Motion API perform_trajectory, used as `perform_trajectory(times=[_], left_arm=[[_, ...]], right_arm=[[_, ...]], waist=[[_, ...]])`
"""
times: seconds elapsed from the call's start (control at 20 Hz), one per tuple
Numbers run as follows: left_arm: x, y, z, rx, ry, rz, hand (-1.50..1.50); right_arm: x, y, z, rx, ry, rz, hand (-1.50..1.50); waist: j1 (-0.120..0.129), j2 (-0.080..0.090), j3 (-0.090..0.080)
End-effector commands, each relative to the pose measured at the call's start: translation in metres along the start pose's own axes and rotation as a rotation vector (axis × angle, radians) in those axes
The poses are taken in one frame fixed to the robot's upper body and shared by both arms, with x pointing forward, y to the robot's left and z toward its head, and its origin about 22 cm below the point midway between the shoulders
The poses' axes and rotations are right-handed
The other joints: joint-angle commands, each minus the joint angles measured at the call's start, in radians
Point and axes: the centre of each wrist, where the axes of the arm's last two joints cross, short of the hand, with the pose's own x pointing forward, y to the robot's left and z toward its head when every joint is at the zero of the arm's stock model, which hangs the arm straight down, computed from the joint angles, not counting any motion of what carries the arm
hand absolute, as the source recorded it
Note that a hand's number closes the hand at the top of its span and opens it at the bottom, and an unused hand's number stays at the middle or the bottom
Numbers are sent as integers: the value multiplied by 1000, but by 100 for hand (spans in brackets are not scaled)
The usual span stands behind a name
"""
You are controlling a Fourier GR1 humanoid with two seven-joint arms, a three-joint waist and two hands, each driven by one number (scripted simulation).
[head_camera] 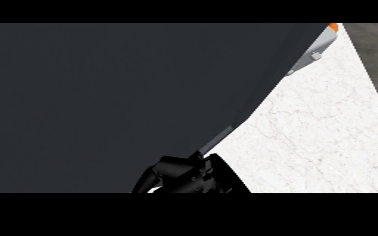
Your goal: Pick up the bottled water, place it into the cabinet and close the cabinet
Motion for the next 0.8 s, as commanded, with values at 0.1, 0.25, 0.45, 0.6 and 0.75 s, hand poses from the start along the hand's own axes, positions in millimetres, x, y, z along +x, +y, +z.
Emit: perform_trajectory(times=[0.1, 0.25, 0.45, 0.6, 0.75], left_arm=[[9, 8, 5, -21, 8, 7, 150], [4, 9, 17, 0, 14, 11, 150], [17, 35, 11, 17, -7, 1, 150], [12, 31, 22, 9, 7, 2, 150], [13, 34, 18, 9, -13, -12, 150]], right_arm=[[-3, -11, -85, -59, 80, -121, 150], [-27, -29, -110, -32, 121, -169, 150], [-52, -72, -131, 8, 163, -194, 150], [-77, -94, -154, -28, 164, -177, 150], [-102, -121, -156, -35, 184, -167, 150]], waist=[[5, 5, 2], [-8, 5, 3], [-28, 2, 3], [-22, 3, 3], [-20, 7, 3]])
